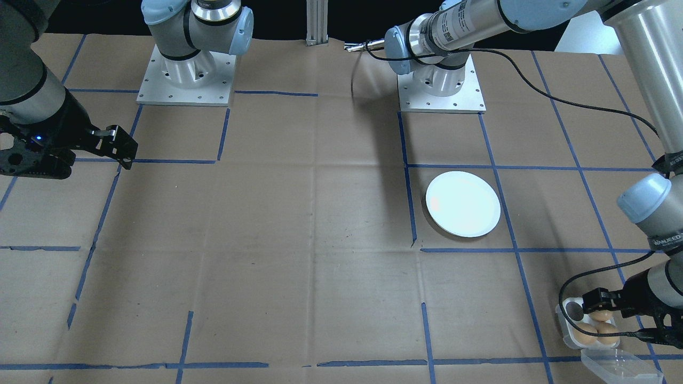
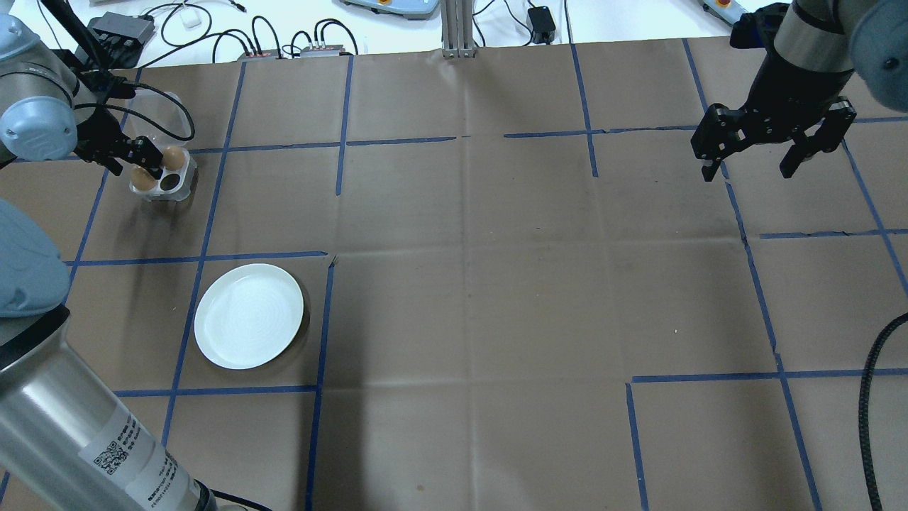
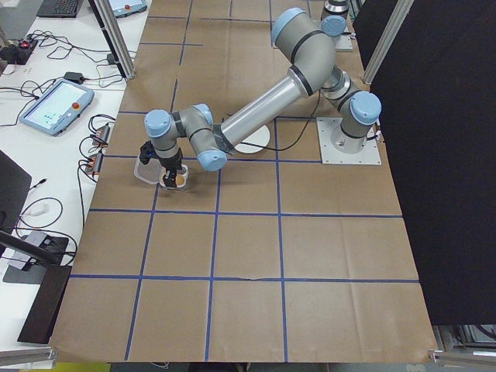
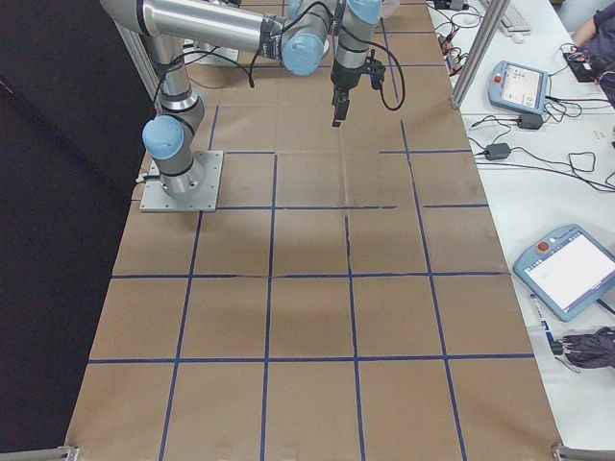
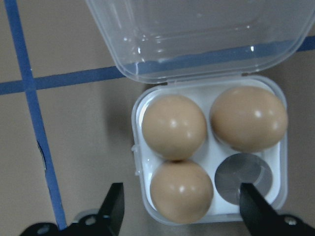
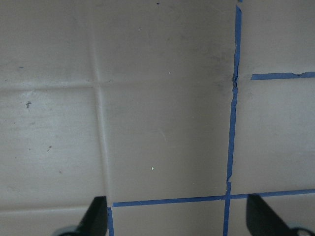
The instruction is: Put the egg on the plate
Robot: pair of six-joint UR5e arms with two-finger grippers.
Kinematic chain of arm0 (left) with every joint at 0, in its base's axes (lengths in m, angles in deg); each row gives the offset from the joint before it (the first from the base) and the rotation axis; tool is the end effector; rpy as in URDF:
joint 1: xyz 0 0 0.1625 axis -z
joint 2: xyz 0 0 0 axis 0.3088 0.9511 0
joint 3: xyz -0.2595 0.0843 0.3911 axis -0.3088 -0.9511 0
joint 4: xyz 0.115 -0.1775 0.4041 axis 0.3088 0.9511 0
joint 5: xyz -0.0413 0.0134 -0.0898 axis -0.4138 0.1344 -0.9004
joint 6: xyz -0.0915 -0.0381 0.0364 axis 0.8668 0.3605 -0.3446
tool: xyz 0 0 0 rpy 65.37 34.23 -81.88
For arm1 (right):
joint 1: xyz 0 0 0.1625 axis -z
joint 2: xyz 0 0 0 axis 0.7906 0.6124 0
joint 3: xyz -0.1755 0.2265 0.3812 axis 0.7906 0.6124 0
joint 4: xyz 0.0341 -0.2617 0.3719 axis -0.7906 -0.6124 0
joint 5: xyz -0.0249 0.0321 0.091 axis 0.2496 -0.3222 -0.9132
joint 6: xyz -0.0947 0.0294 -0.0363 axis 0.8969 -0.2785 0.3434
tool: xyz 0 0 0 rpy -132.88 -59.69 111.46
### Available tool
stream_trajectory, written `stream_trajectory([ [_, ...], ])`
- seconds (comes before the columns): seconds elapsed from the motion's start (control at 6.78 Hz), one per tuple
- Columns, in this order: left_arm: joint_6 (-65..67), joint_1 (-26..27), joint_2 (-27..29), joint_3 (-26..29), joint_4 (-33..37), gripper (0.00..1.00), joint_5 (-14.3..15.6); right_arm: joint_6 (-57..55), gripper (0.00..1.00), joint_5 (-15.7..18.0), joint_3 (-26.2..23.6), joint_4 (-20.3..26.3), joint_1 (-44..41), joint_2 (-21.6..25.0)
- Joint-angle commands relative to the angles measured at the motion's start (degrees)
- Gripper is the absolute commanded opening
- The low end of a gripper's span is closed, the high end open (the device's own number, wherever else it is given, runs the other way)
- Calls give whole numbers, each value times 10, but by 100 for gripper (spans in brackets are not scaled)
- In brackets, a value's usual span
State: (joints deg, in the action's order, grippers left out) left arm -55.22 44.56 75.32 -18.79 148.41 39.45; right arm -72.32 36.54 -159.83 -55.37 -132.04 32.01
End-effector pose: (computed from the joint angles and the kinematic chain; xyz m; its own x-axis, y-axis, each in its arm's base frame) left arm 0.2550 -0.7727 0.2302 -0.9909 0.1279 -0.0429 0.1283 0.9917 -0.0060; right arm 0.0247 -0.5749 0.4736 -0.9982 0.0311 0.0522 0.0373 0.9919 0.1218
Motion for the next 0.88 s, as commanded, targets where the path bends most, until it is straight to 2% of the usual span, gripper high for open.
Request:
stream_trajectory([
  [0.0, 1, 0, 3, 0, 0, 84, -1, 0, 100, 0, 0, 0, 0, 0],
  [0.15, 3, 0, 3, 0, 0, 79, -1, 0, 100, 0, 0, 0, 0, 0],
  [0.44, 6, -1, 3, 1, 0, 74, -1, 0, 100, 0, 0, 0, 0, 0],
  [0.74, 8, -1, 3, 1, 2, 60, 2, 0, 100, 0, 0, 0, 0, 0],
])
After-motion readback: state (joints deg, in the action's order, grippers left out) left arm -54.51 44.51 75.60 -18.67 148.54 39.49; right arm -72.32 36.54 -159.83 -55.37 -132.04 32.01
